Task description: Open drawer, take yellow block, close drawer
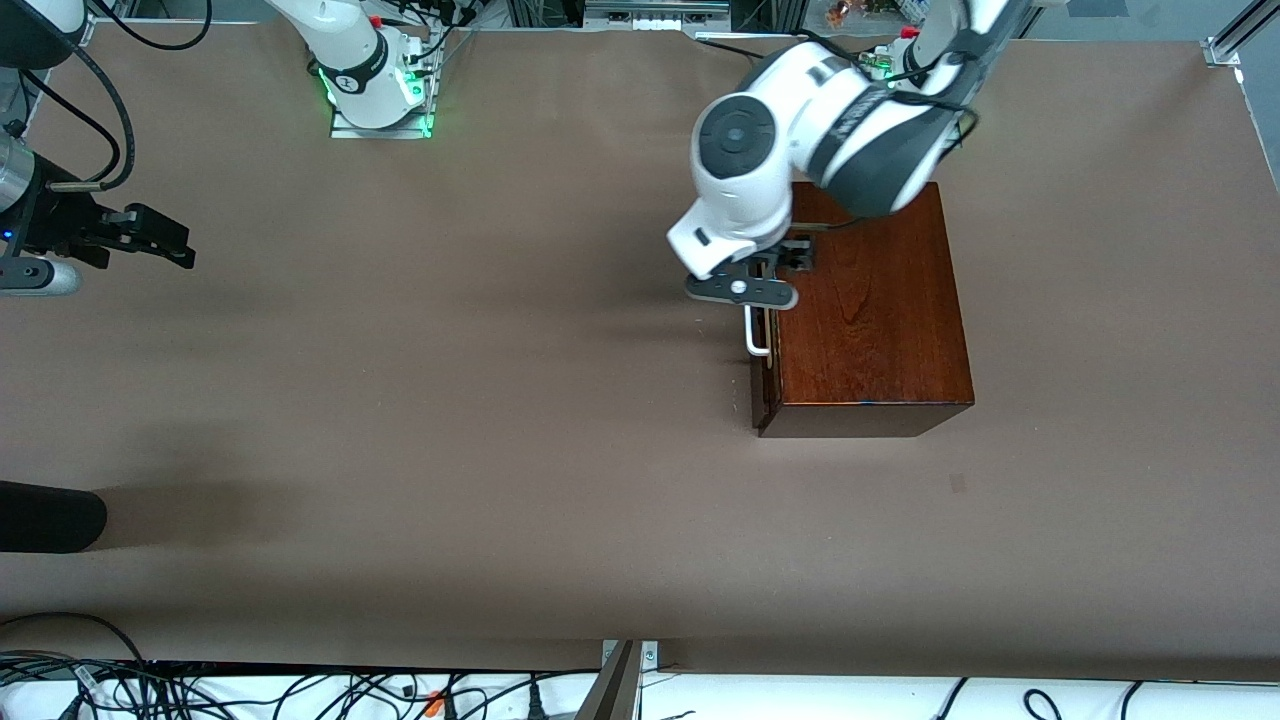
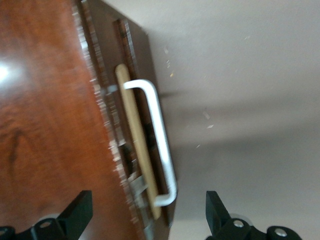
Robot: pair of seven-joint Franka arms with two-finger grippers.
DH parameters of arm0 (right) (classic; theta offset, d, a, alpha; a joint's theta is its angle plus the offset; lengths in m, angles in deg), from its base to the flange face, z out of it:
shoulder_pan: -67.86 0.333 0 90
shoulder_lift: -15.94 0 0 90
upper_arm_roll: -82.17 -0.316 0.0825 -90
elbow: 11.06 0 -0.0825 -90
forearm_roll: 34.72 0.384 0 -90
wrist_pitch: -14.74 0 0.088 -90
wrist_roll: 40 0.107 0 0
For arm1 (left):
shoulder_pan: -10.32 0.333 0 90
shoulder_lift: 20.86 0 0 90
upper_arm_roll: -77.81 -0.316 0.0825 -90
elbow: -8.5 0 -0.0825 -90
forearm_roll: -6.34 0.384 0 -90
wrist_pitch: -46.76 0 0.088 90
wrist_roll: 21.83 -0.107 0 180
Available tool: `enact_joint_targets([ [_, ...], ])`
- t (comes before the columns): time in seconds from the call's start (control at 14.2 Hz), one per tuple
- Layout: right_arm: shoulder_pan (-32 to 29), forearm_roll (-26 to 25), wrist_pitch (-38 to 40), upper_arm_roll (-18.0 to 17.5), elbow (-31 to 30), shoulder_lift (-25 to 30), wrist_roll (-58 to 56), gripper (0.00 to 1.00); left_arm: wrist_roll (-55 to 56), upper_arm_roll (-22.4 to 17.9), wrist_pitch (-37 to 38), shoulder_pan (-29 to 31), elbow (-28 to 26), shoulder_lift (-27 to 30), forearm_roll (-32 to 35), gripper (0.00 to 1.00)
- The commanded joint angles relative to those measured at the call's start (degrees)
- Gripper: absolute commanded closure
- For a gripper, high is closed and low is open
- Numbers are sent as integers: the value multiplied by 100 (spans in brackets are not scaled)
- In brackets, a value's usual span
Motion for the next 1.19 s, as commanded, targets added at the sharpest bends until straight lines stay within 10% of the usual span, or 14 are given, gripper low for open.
enact_joint_targets([
  [0.0,-63,23,-41,-47,-99,100,-83,0,380,-25,-212,-120,187,-275,228,0],
  [1.12,-54,23,-32,-47,-99,100,-83,0,1469,-25,-581,-577,-278,-715,1379,0],
])
